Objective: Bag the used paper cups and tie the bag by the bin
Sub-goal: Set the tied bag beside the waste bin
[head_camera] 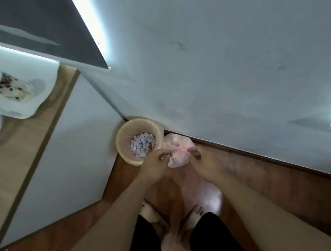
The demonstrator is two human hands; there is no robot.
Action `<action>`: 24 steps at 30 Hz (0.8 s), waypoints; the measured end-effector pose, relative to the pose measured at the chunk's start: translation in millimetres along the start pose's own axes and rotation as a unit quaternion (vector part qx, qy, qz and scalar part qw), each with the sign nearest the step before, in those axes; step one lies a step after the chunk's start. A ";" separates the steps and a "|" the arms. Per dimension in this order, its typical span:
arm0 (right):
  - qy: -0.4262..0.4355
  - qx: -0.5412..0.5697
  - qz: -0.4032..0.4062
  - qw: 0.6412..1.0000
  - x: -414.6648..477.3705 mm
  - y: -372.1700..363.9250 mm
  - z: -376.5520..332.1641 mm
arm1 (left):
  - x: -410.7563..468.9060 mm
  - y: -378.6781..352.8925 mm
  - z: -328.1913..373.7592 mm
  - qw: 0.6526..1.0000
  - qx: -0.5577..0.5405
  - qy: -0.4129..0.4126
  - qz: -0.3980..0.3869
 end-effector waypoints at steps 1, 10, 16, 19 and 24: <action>0.011 0.000 0.002 1.000 -11.8 9.3 -18.3 | -16.3 11.0 13.0 1.000 0.000 0.002 0.004; 0.086 -0.040 -0.009 0.995 -116.1 83.8 -161.1 | -163.1 97.5 113.8 1.000 -0.013 0.018 0.020; 0.127 -0.048 -0.006 0.991 -149.8 97.4 -212.4 | -222.1 135.8 128.3 0.997 -0.020 0.009 0.075; 0.144 -0.045 -0.009 0.989 -154.1 96.9 -230.7 | -243.3 154.7 126.7 0.994 -0.037 0.003 0.099; 0.173 -0.048 -0.032 0.983 -159.4 82.5 -259.5 | -278.8 185.4 114.5 0.988 -0.068 0.008 0.139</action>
Point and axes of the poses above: each hand's wrist, its own x-axis towards the middle knuckle, its own y-axis out of the back of the hand, z = x × y, the point moved 3 cm from there along x, towards the middle knuckle, and after that the axes turned 7 degrees about y, right-handed, at the moved point
